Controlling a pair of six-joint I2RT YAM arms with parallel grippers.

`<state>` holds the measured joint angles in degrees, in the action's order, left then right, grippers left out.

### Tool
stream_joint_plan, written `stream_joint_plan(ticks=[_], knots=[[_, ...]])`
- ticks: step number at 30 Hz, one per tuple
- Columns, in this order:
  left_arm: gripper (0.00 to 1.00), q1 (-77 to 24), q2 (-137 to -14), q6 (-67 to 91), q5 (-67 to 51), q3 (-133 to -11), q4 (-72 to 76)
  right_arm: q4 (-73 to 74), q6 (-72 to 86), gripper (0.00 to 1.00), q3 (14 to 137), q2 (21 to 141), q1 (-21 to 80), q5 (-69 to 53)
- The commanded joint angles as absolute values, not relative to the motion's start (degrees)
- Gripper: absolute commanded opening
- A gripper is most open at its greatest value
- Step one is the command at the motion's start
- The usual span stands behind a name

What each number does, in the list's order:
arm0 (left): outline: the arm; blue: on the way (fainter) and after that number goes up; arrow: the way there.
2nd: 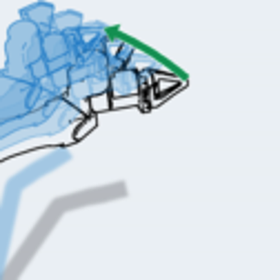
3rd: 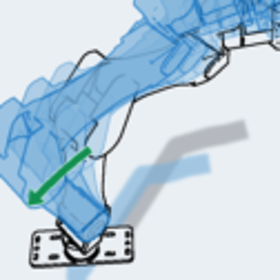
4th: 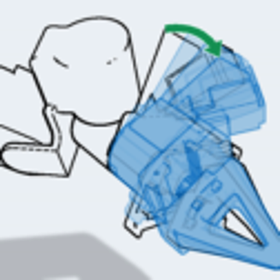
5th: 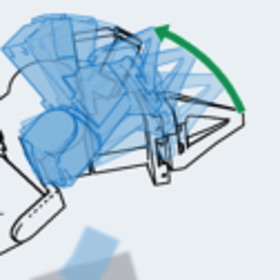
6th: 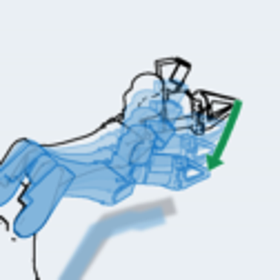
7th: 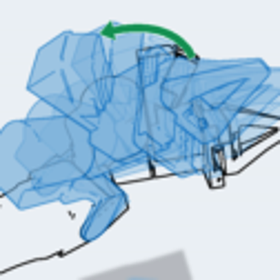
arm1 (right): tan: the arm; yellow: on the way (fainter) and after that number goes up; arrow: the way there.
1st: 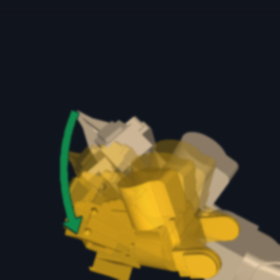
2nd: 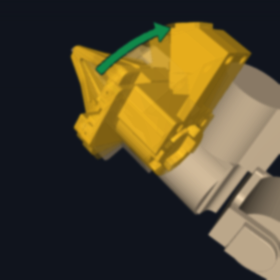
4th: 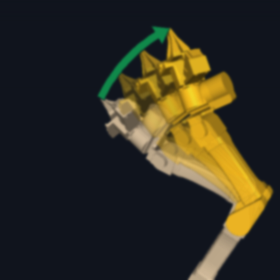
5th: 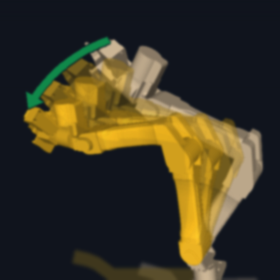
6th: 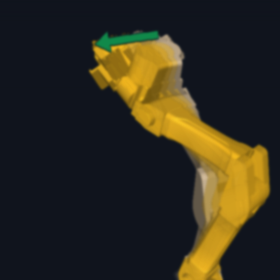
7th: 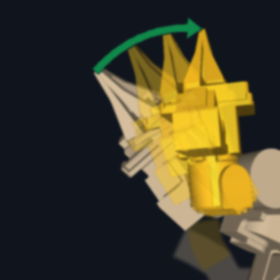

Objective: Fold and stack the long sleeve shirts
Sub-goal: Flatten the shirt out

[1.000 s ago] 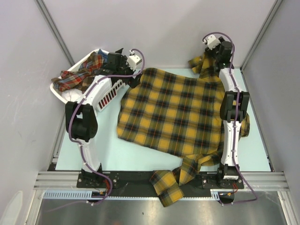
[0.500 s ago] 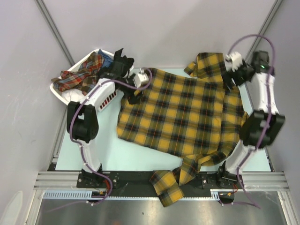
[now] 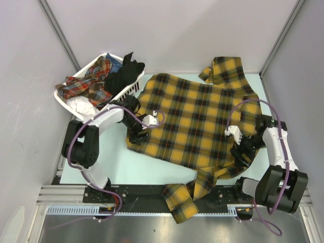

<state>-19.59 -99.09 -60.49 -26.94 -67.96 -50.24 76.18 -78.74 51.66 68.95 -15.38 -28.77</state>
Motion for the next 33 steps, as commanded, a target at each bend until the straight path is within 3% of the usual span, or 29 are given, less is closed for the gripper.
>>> stream_joint_plan(ticks=[1, 6, 11, 18, 24, 33], knots=[[0.84, -19.86, -94.75, -65.3, -25.67, -64.87, -50.54, 69.63, -81.13, 0.82, 46.15, 69.6, -15.9, -21.63], [0.86, -19.86, -95.01, -63.81, -26.63, -65.65, -47.65, 69.07, -70.78, 0.87, 58.86, 81.62, -24.05, -27.67], [0.86, -19.86, -97.64, -58.11, -28.65, -71.01, -46.58, 68.39, -50.84, 0.89, 73.45, 90.25, -34.88, -37.07], [0.87, -19.86, -98.7, -56.07, -30.5, -73.91, -45.09, 48.71, -26.03, 0.84, 70.85, 92.9, -44.12, -33.42], [0.88, -19.86, -98.88, -55.99, -29.71, -74.88, -45.09, 39.91, -23.03, 0.72, 68.3, 97.2, -45.09, -23.21], [0.88, -19.86, -98.7, -56.07, -29.44, -76.99, -45.97, 36.39, -26.01, 0.66, 65.92, 101.33, -46.76, -24.26]])
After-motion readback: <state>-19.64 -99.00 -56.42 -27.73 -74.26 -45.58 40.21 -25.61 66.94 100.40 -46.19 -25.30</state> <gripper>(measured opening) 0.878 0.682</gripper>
